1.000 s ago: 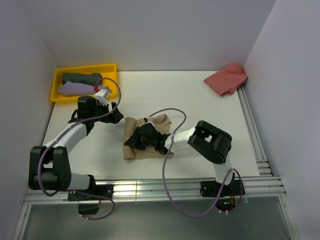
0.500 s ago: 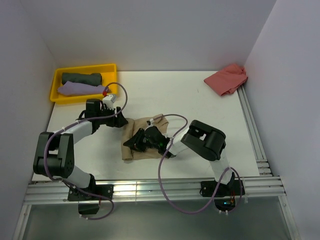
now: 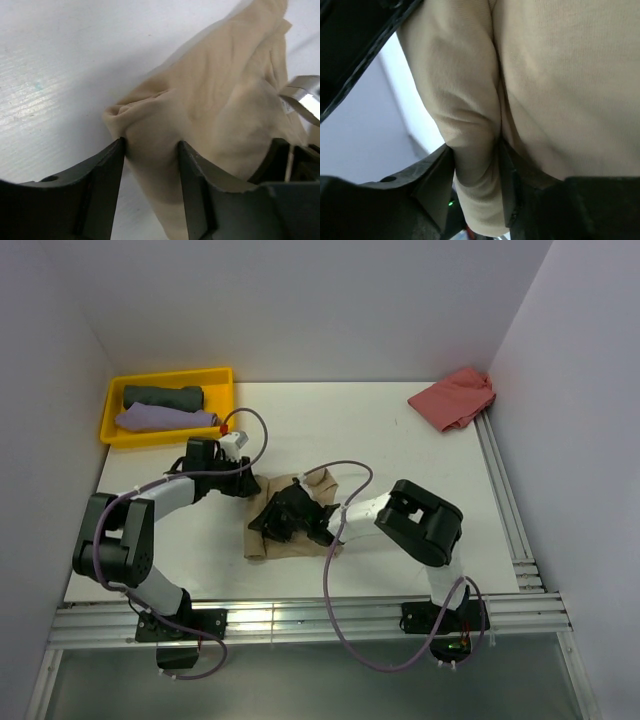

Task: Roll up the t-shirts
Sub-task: Roll the tshirt

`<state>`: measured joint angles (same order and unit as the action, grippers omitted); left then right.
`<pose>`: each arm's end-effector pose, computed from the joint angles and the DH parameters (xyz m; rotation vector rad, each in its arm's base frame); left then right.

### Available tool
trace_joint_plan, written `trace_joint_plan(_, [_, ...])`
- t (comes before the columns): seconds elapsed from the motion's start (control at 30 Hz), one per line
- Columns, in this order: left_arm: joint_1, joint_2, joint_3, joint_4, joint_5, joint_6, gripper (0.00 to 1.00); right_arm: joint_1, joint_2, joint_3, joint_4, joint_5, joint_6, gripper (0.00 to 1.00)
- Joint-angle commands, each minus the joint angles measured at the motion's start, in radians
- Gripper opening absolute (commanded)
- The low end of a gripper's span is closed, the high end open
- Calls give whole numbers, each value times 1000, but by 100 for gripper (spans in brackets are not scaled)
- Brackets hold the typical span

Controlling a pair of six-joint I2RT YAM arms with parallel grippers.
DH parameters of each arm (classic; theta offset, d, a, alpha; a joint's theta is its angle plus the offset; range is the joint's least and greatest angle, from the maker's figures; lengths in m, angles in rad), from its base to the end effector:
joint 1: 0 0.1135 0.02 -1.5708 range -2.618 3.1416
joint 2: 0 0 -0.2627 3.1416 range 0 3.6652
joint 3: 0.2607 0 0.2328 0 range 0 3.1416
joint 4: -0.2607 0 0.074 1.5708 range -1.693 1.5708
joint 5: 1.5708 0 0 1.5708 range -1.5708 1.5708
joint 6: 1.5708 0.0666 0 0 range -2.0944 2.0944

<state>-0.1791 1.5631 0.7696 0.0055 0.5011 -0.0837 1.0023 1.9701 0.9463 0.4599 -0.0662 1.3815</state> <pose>0.3012 -0.0870 0.1641 0.3577 2.3206 -0.7187 0.2165 0.3471 0.1196 0.4286 2.4767 1.3168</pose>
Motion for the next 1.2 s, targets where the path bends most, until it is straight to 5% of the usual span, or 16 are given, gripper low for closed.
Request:
trace_joint_plan(0.0, [-17,43,62,-65,-56,16,49,19,-77,78,-344,166,-82,47])
trace_joint_plan(0.47, [-51,48,86,-93,-153,15,48,193,-8,617,-1035,653,-199,50])
trace_joint_plan(0.7, [-56,43,92,-107,-153,19,49,211,170,827,-1153,666,-248,50])
trace_joint_plan(1.17, [-57,23,99,-121,-147,33,55,232,305,928,-1339,692,-229,53])
